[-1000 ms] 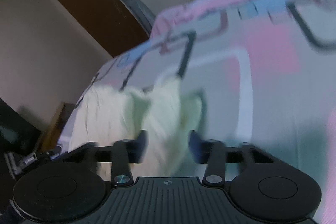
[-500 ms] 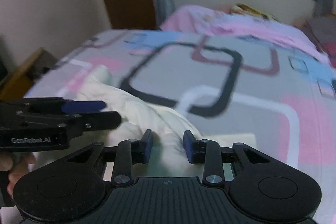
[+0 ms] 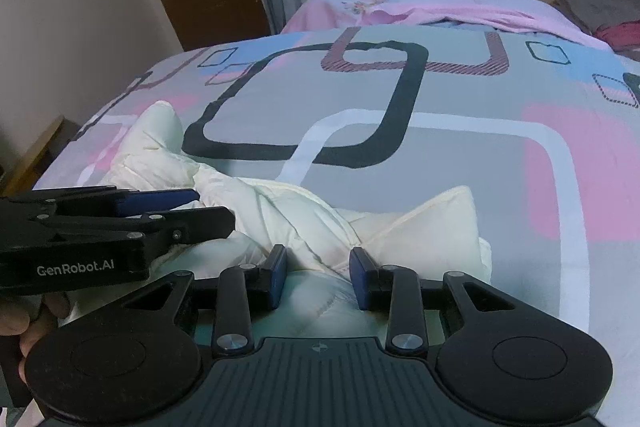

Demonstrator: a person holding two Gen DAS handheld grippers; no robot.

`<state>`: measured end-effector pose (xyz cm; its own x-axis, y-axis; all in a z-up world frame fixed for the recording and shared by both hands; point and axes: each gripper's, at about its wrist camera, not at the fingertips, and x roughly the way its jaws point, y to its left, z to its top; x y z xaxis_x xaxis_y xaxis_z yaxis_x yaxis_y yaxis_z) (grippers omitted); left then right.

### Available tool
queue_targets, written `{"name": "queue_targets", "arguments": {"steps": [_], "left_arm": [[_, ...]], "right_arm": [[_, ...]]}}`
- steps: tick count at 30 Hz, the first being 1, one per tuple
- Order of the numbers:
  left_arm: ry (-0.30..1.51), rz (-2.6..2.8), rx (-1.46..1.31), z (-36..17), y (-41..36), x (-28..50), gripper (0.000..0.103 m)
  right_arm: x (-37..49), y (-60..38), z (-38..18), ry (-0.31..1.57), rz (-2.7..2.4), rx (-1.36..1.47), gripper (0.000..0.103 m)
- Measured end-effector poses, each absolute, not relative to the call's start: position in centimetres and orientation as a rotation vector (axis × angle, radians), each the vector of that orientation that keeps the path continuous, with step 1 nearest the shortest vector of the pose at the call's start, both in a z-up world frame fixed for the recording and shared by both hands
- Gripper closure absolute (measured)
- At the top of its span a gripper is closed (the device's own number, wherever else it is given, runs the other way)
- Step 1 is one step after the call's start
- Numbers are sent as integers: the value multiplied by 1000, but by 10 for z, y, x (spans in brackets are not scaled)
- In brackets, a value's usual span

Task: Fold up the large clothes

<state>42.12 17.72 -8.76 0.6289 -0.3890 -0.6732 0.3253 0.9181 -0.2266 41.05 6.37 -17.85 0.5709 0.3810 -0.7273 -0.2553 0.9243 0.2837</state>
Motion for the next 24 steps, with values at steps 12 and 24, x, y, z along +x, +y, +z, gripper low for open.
{"name": "queue_targets", "arguments": {"steps": [12, 24], "left_arm": [[718, -456, -138, -42, 218, 319, 59], [705, -387, -42, -41, 202, 288, 59]], "right_arm": [[335, 60, -113, 805, 486, 63, 69], [315, 53, -127, 834, 451, 100, 70]]}}
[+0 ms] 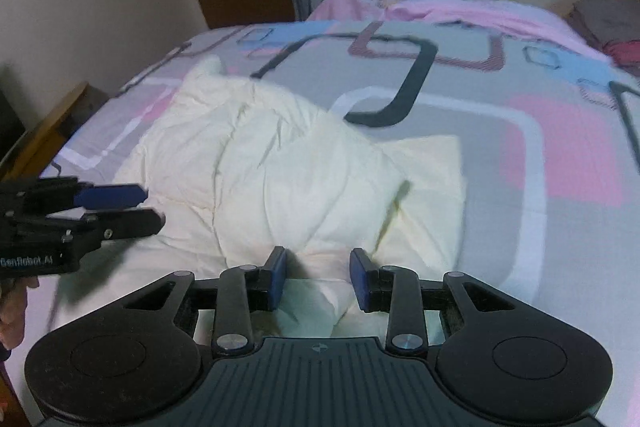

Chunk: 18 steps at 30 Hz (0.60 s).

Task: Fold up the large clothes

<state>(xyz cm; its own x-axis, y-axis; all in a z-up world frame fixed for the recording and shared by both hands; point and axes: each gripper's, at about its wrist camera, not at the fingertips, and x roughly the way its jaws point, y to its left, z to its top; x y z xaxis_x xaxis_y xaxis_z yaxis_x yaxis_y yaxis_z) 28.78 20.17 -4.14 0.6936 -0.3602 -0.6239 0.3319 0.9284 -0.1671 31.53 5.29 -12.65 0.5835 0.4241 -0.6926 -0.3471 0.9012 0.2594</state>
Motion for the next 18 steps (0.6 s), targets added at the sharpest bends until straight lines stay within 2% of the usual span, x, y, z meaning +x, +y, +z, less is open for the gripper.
{"name": "queue_targets", "arguments": {"steps": [7, 18], "left_arm": [[657, -371, -98, -28, 213, 218, 59], [716, -270, -72, -63, 209, 197, 57]], "right_arm": [[250, 38, -101, 783, 527, 116, 70], [224, 52, -148, 868, 509, 91, 70]]}}
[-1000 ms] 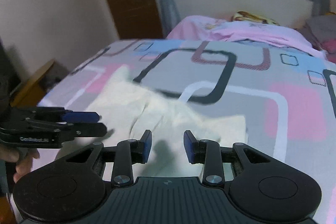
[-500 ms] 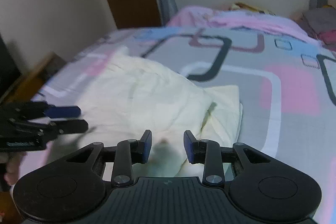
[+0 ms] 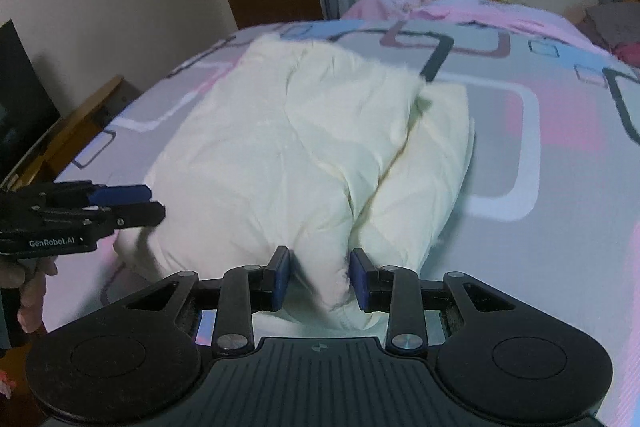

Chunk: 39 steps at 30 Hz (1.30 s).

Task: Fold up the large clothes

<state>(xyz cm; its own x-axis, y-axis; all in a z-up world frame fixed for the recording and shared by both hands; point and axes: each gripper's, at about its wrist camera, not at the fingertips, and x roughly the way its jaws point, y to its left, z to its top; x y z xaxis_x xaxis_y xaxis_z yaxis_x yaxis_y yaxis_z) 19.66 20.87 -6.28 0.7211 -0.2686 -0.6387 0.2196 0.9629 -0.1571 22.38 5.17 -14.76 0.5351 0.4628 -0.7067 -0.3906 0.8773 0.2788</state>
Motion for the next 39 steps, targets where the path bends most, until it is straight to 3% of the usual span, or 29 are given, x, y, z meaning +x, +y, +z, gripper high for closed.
{"name": "queue_targets", "arguments": {"steps": [6, 24, 26, 27, 28, 29, 39], "left_arm": [[721, -200, -69, -62, 209, 188, 59], [611, -109, -72, -1, 166, 64, 57], [597, -93, -94, 5, 163, 48, 42], [581, -76, -99, 8, 161, 39, 19], [552, -45, -96, 12, 158, 28, 0], [517, -16, -86, 15, 154, 18, 1], [526, -6, -57, 28, 132, -34, 0]], "right_arm": [[225, 47, -150, 867, 499, 99, 70], [91, 5, -73, 698, 480, 139, 69], [76, 2, -69, 695, 467, 139, 69], [69, 1, -68, 694, 452, 137, 69], [62, -1, -67, 698, 432, 136, 53], [54, -3, -67, 695, 398, 137, 2], [-7, -4, -66, 655, 326, 113, 1]]}}
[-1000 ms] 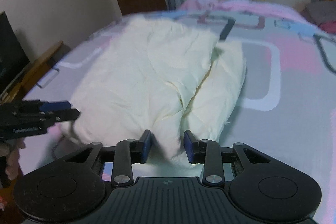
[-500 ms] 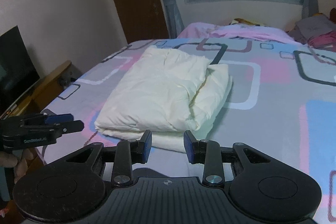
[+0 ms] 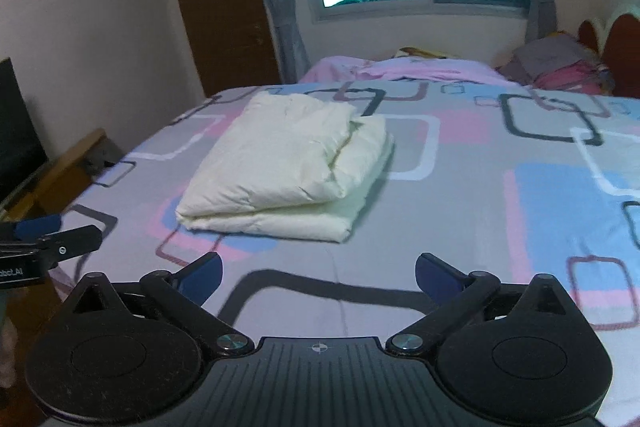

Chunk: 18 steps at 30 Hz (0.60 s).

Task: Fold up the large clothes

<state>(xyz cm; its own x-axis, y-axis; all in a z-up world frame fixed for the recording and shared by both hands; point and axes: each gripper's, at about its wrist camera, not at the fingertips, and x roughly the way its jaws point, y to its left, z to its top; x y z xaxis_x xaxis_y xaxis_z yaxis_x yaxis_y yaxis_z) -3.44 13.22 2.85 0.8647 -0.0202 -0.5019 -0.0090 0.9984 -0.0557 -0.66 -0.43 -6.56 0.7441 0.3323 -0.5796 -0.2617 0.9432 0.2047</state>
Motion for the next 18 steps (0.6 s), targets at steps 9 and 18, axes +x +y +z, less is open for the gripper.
{"name": "queue_targets", "arguments": {"steps": [9, 18], "left_arm": [[511, -19, -47, 34, 121, -48, 0], [500, -34, -34, 37, 113, -49, 0]], "right_arm": [[-32, -8, -58, 624, 316, 114, 1], [-37, -9, -53, 615, 312, 102, 1]]}}
